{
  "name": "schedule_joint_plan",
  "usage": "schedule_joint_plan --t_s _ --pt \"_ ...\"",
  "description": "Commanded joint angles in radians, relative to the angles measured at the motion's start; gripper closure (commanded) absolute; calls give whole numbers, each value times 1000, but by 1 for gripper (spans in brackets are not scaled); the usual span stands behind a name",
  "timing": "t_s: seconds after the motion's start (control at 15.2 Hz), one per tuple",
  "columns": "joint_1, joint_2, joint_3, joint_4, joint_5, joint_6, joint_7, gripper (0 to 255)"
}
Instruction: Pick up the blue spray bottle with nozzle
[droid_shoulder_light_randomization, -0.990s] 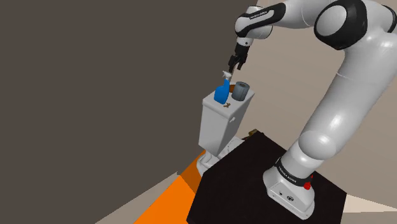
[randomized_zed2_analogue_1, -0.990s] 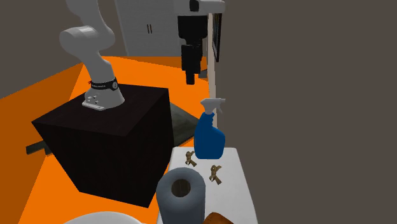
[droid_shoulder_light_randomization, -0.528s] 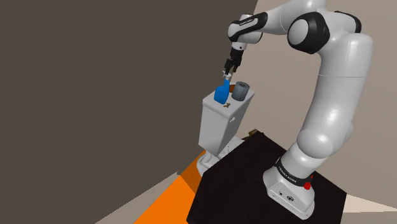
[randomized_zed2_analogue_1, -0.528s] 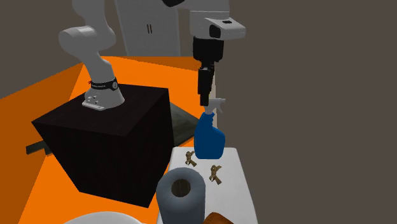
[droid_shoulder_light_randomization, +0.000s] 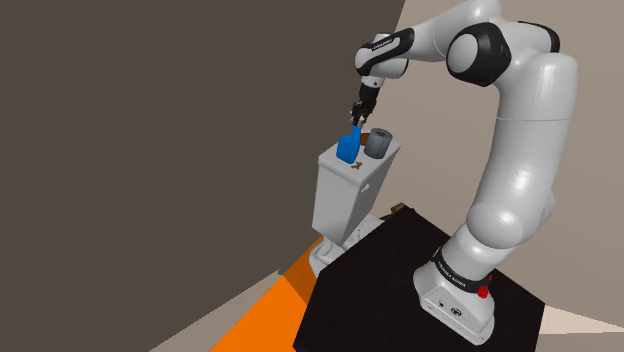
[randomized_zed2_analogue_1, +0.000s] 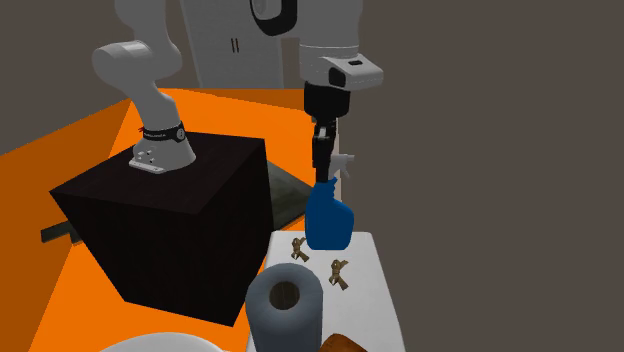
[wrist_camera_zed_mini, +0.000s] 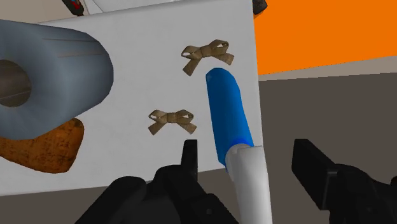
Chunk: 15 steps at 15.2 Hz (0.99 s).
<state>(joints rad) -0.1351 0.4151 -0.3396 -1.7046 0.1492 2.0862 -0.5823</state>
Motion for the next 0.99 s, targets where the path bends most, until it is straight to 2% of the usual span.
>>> schedule_joint_plan --t_s 0.0,0.53,0.92 --pt "0 1 0 -1 0 2 -1 255" --pt "-1 3 0 2 1 1 0 255" --pt "2 -27 -6 42 -12 -67 8 255"
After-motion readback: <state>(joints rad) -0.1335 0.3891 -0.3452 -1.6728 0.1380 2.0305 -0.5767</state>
